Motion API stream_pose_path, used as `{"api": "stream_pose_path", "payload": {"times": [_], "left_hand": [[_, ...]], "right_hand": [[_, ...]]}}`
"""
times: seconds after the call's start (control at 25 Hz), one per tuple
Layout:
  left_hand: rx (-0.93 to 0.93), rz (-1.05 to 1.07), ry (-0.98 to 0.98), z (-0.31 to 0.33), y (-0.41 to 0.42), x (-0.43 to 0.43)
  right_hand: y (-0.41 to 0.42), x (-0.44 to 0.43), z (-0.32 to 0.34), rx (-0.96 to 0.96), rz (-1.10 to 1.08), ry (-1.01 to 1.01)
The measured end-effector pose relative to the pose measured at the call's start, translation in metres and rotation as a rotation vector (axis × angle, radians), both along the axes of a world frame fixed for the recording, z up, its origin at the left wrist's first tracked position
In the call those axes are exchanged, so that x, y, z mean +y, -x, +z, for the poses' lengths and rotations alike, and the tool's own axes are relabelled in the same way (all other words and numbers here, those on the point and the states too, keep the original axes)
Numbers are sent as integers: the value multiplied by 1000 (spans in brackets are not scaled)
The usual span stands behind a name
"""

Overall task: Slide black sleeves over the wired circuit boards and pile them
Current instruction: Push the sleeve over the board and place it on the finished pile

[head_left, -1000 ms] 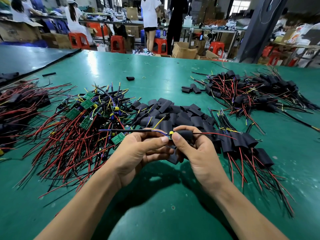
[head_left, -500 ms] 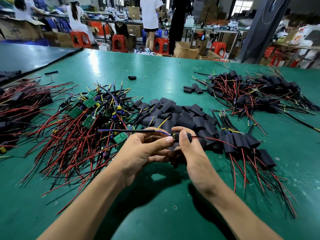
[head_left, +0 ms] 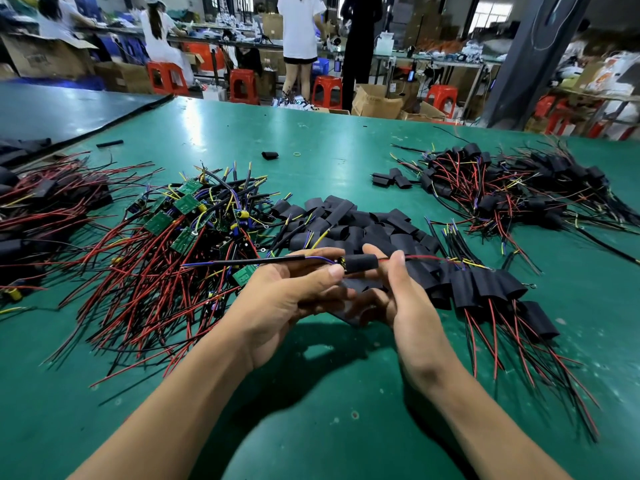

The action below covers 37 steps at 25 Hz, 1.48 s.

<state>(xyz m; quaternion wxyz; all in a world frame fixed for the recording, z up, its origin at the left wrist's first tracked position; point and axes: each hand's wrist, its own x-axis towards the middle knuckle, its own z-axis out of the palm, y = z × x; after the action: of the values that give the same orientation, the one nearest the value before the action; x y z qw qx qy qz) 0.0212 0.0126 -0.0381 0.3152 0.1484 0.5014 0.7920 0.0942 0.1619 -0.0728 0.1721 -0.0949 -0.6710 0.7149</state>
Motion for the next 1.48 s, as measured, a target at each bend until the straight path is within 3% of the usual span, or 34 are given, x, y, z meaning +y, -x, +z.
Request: {"api": "stream_pose_path", "payload": {"times": [0.12,0.28,0.44,0.72,1.08,1.48], "left_hand": [[9,67,48,-4,2,1],[79,124,145,-8,-2,4],[128,129,167,-7,4,-1],[104,13,91,-1,5,-6],[1,-168,14,-1,-2,-1],[-10,-77,27,-3,-1,-1]], "right_hand": [[0,-7,0,52,-13,-4],[-3,-21,-3,73,32,-208],[-2,-21,2,82,65,-220],[-3,-26,-1,61,98,-142],[-1,-12,13,14,11,360],[-6,-14,18,6,46,371]]}}
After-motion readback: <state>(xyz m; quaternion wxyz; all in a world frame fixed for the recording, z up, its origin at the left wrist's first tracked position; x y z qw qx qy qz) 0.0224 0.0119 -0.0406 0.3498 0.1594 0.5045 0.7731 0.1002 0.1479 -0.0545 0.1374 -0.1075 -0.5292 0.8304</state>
